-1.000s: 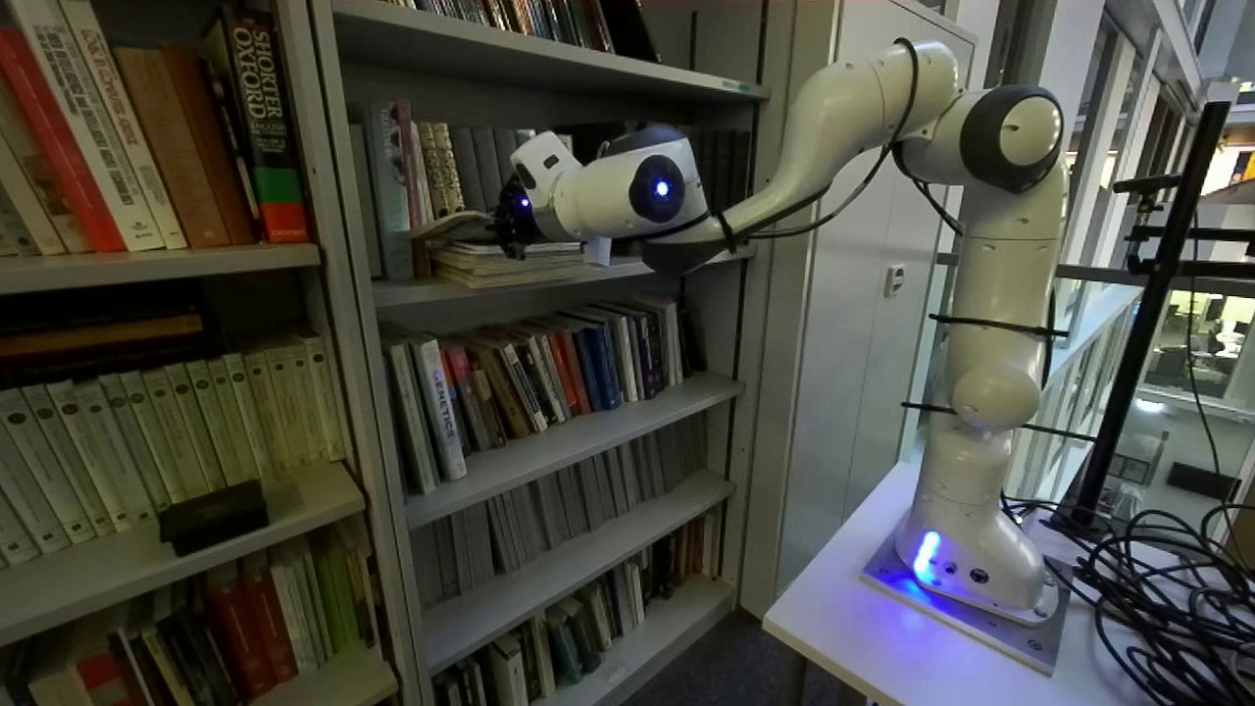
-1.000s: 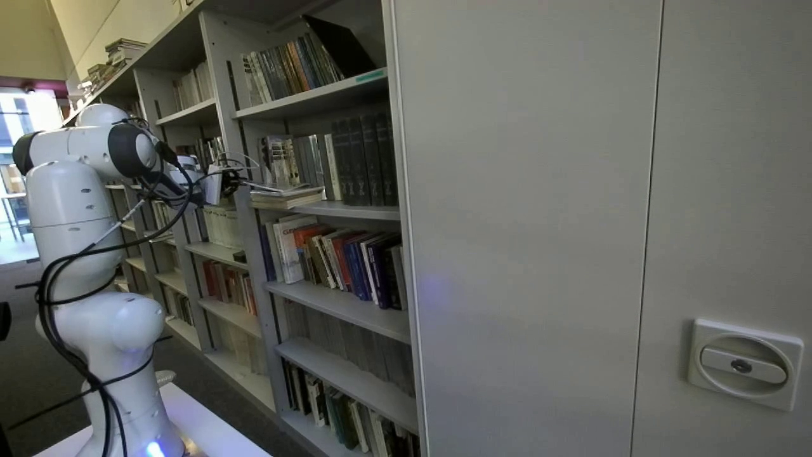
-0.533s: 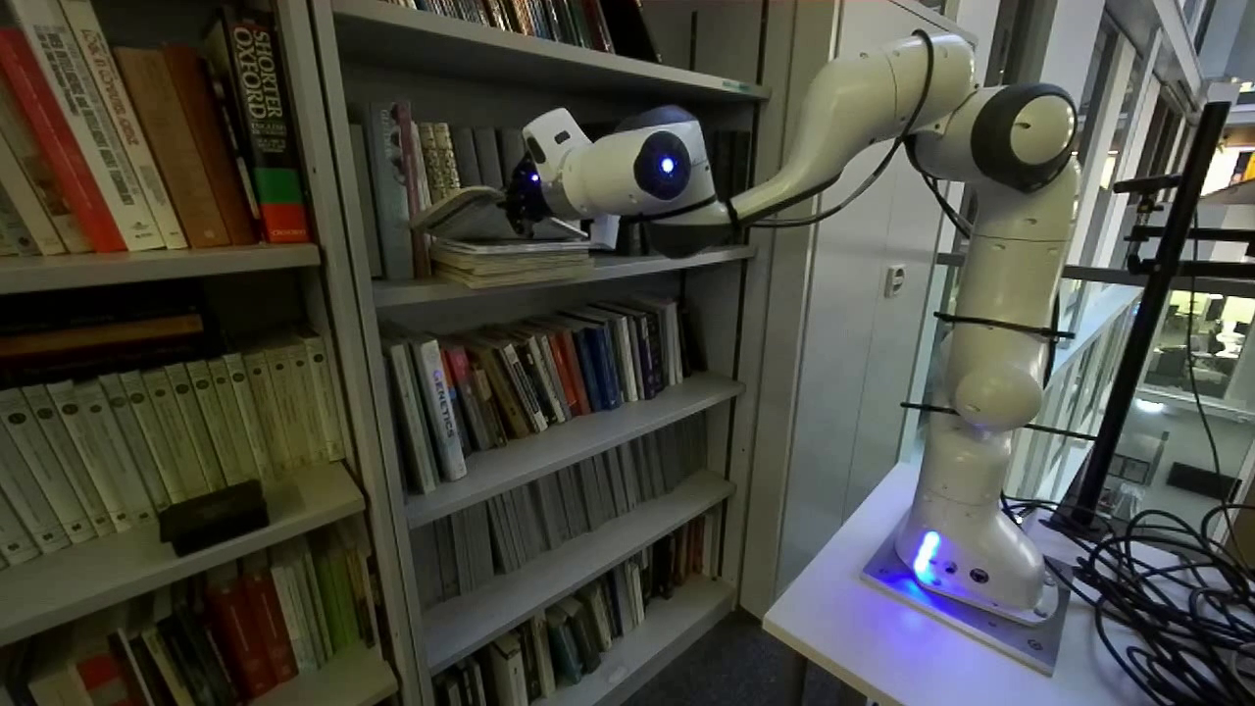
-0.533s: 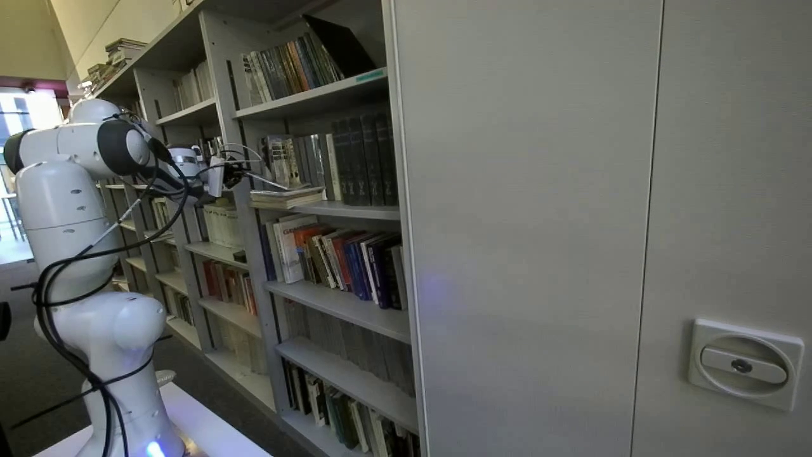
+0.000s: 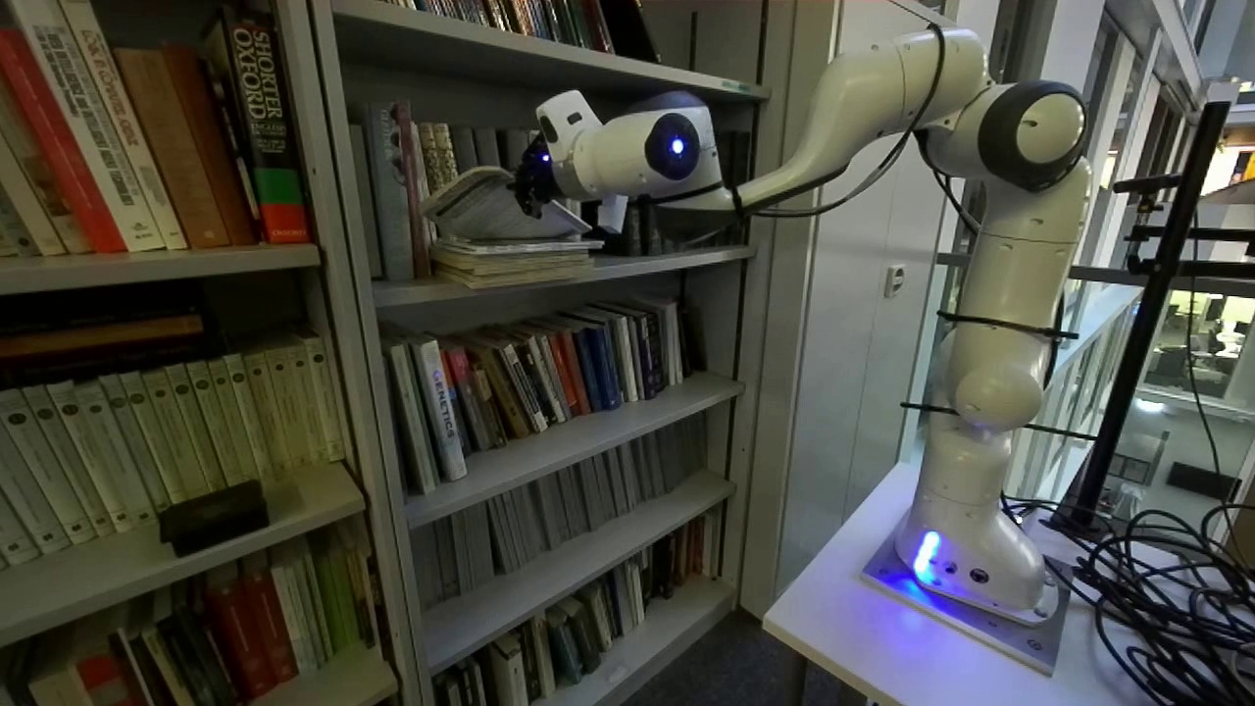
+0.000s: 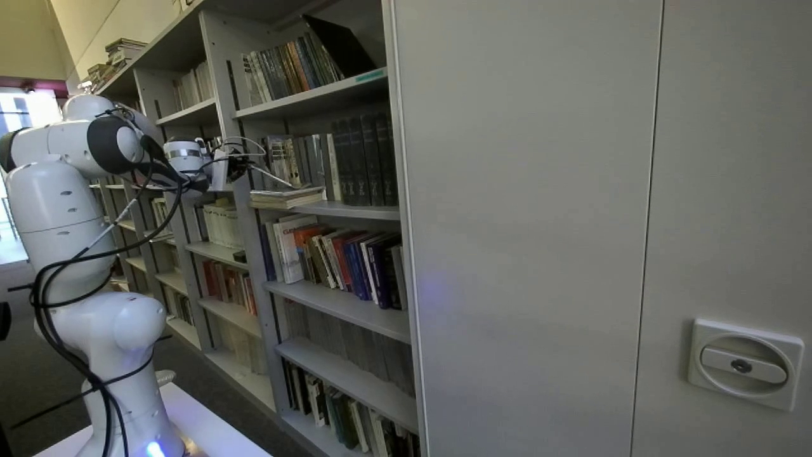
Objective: Pull one of the books out of the shelf and lay it on top of the pile of books
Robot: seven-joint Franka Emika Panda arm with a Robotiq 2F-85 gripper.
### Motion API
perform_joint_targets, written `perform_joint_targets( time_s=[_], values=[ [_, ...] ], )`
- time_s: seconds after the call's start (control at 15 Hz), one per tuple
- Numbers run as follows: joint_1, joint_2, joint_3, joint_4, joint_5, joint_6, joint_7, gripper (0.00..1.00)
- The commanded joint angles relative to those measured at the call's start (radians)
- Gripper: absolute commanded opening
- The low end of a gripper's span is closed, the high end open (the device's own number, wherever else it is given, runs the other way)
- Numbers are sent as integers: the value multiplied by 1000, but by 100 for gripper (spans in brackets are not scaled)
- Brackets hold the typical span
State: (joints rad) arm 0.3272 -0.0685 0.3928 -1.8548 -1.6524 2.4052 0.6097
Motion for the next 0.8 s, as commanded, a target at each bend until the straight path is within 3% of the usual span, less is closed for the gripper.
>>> perform_joint_targets(
  time_s=[0.0,0.73],
  values=[
    [-7,-55,-38,-30,16,49,-10,2],
    [-15,-124,-68,-67,-9,54,-31,2]
  ],
)
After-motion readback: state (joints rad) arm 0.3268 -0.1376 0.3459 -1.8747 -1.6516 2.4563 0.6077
